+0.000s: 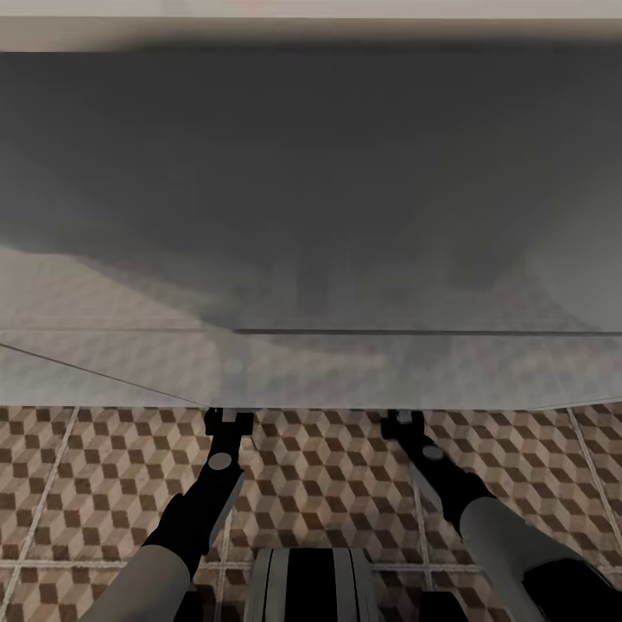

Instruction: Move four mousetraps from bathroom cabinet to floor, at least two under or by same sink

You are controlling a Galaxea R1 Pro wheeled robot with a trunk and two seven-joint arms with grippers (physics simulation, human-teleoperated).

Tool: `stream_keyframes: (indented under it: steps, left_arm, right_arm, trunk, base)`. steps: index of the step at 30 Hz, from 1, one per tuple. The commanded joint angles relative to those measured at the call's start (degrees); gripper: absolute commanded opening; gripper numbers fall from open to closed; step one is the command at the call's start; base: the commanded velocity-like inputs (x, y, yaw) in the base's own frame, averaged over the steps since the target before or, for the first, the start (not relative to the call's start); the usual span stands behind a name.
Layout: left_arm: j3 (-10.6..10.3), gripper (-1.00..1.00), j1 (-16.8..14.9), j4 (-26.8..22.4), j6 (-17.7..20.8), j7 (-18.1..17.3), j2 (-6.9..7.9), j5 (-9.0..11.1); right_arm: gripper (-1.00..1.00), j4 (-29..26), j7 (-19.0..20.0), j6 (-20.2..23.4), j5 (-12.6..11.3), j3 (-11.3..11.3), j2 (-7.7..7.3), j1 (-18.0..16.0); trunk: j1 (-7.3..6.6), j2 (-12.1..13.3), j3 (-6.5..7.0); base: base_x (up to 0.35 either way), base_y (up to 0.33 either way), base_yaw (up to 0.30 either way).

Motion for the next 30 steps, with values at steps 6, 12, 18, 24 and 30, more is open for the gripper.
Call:
stream_keyframes:
  steps: [6, 12, 18, 24, 30]
  left_arm:
    - [-0.10, -1.00, -0.02, 0.02, 0.09, 0.37, 0.02, -0.54]
    - [-0.10, -1.00, -0.02, 0.02, 0.03, 0.37, 0.01, -0.54]
    - [-0.10, -1.00, -0.02, 0.02, 0.06, 0.37, 0.01, -0.54]
    - [-0.10, -1.00, -0.05, 0.02, 0.30, 0.34, 0.08, -0.54]
    - [-0.10, -1.00, -0.36, 0.02, 0.46, 0.30, 0.09, -0.54]
  right_arm:
    - [-1.00, -0.04, 0.04, -0.19, -0.76, 0.41, -0.06, -0.86]
    - [-1.00, -0.02, 0.08, -0.26, -0.92, 0.41, -0.06, -0.97]
    - [-1.00, -0.02, 0.09, -0.31, -0.90, 0.41, -0.06, -0.98]
    - [-1.00, -0.08, 0.09, -0.32, -0.86, 0.38, -0.06, -0.99]
    - [-1.00, -0.61, 0.04, -0.32, -0.90, 0.35, -0.06, -1.14]
  trunk:
    - [-0.01, -0.01, -0.03]
    - [-0.01, -0.01, -0.03]
    - [-0.01, -0.01, -0.03]
    - [-0.01, -0.01, -0.03]
    - [-0.01, -0.01, -0.03]
  base:
    - [0.000, 0.000, 0.000]
    - [0.000, 0.000, 0.000]
    - [0.000, 0.000, 0.000]
    - [0.000, 0.000, 0.000]
    - [0.000, 0.000, 0.000]
